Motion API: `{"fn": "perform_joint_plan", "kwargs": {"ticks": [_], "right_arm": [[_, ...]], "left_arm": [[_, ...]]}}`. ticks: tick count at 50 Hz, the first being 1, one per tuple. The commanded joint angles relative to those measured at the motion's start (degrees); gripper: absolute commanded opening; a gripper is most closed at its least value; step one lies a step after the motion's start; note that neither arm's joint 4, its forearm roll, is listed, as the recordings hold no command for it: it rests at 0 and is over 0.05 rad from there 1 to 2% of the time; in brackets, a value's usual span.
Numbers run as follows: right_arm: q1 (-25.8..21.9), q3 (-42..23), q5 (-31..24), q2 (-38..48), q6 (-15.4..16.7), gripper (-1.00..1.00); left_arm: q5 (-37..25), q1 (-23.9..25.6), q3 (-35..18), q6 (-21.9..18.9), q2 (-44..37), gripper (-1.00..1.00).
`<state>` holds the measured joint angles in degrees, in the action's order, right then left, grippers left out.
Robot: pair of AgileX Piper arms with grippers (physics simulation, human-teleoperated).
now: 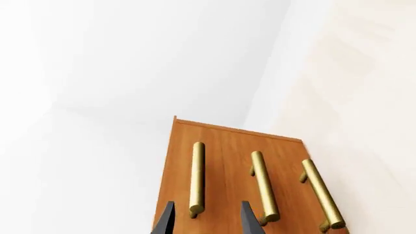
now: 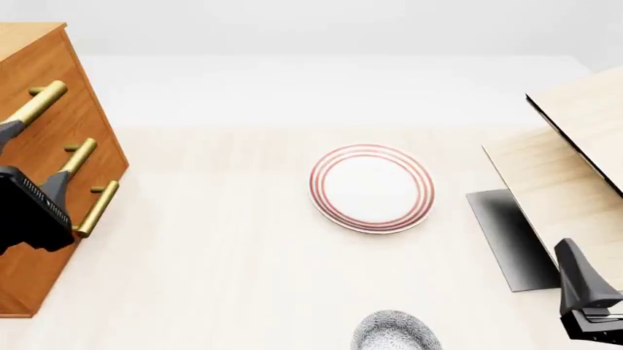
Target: Open the top drawer of the cabinet and put the bowl in it.
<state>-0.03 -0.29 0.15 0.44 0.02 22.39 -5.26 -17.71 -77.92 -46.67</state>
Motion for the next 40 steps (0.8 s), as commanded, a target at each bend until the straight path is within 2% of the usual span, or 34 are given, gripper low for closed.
{"fn": "perform_joint_plan", "kwargs": {"ticks": [1,23,40], "right_arm": [[0.0,0.0,0.0,0.0,0.0,1.00],[-0.1,0.0,0.0,0.0,0.0,1.00],[-0.1,0.0,0.0,0.0,0.0,1.00]], "left_arm": [[2.7,-2.1,-1.5,-3.3,-3.4,1.00],[8.1,-5.4,-4.4,-5.7,-11.9,1.00],[9.4,-7.5,-9.1,-6.4,-17.4,1.00]]}}
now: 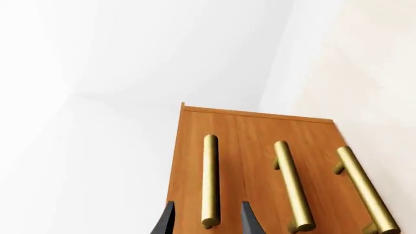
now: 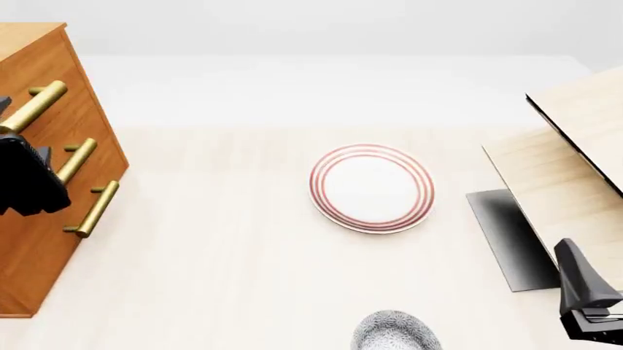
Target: Open the top drawer of the cabinet and put the bowl in it.
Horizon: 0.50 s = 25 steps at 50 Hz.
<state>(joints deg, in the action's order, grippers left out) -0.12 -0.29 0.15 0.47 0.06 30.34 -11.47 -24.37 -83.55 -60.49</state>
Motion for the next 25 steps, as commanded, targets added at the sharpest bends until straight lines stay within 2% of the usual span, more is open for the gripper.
{"fn": "perform_joint_plan", "kwargs": {"ticks": [1,10,15,18,25], "right_arm": [[0.0,0.0,0.0,-0.1,0.0,1.00],[0.0,0.0,0.0,0.0,0.0,1.00],[0.0,0.0,0.0,0.0,0.0,1.00],[0.0,0.0,0.0,-0.1,0.0,1.00],[-0.1,0.0,0.0,0.0,0.0,1.00]], "left_arm": [[1.3,-1.3,-2.8,-0.7,-3.7,1.00],[2.1,-2.5,-4.5,-0.3,-6.8,1.00],[4.4,-3.5,-4.4,-1.8,-9.1,1.00],[3.0,-3.4,-5.4,-0.4,-9.2,1.00],[4.9,-4.0,-5.5,-0.3,-11.8,1.00]]}}
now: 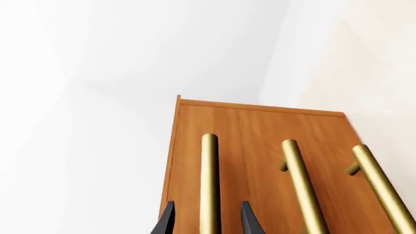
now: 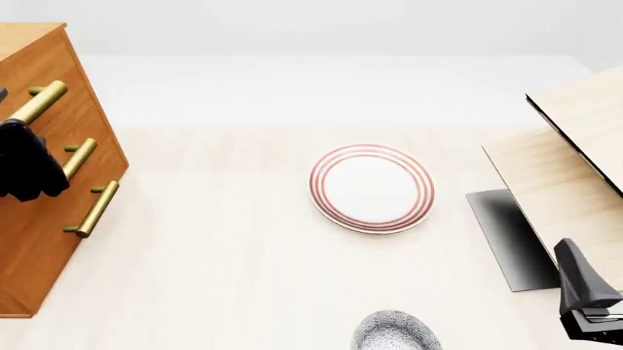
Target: Open the top drawer of the cabinet and put the bowl in it.
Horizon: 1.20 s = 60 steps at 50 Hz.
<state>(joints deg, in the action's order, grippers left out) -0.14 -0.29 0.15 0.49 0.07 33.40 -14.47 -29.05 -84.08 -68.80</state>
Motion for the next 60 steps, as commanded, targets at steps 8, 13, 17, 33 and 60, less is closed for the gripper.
{"fn": "perform_joint_plan", "kwargs": {"ticks": [8,13,17,33,60], "right_arm": [[0.0,0.0,0.0,-0.1,0.0,1.00],[0.0,0.0,0.0,-0.1,0.0,1.00],[0.0,0.0,0.0,-0.1,0.0,1.00],[0.0,0.0,0.0,0.0,0.0,1.00],[0.0,0.0,0.0,-0.1,0.0,1.00]], "left_arm": [[3.5,-1.6,-1.4,0.5,-5.4,1.00],[3.5,-1.3,-0.2,0.7,-4.1,-1.00],[4.0,-1.3,1.6,0.3,-2.2,-1.00],[1.5,0.5,5.2,0.1,6.2,-1.00],[4.4,7.3,2.5,-1.2,1.7,-1.00]]}}
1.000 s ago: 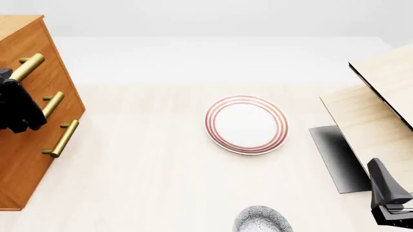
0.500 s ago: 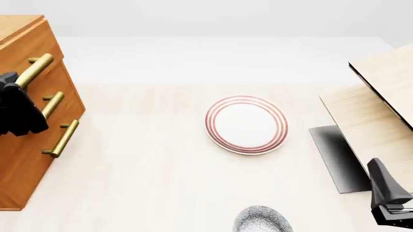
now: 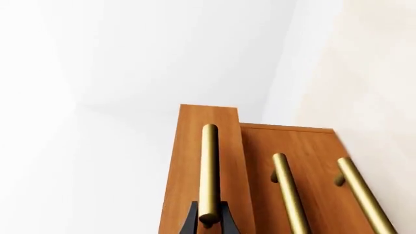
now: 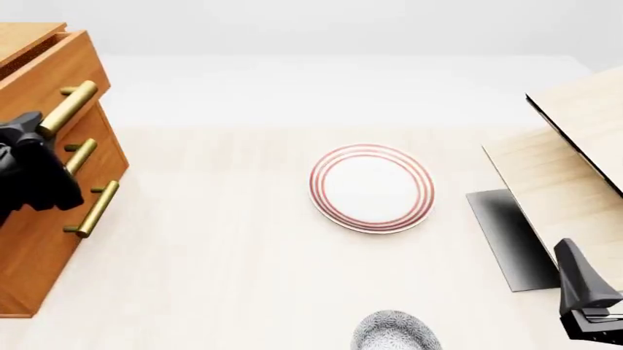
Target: Open the top drawer of the cabinet and put the bowl in it.
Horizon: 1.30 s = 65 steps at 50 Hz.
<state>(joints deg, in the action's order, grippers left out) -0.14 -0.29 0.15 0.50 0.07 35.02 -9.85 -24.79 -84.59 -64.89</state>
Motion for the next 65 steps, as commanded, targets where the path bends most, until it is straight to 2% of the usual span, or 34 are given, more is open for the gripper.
{"fn": "perform_joint_plan", "kwargs": {"ticks": [1,11,49,65], "right_arm": [[0.0,0.0,0.0,0.0,0.0,1.00],[0.0,0.0,0.0,0.0,0.0,1.00],[0.0,0.0,0.0,-0.1,0.0,1.00],[0.0,0.0,0.0,-0.1,0.0,1.00]], "left_arm": [[2.7,3.0,-2.0,-0.5,-2.5,-1.00],[3.7,5.4,-2.7,-0.7,-4.1,-1.00],[3.7,13.5,-1.9,-2.5,-0.9,-1.00],[7.5,18.1,-0.3,-3.0,-2.1,-1.00]]}}
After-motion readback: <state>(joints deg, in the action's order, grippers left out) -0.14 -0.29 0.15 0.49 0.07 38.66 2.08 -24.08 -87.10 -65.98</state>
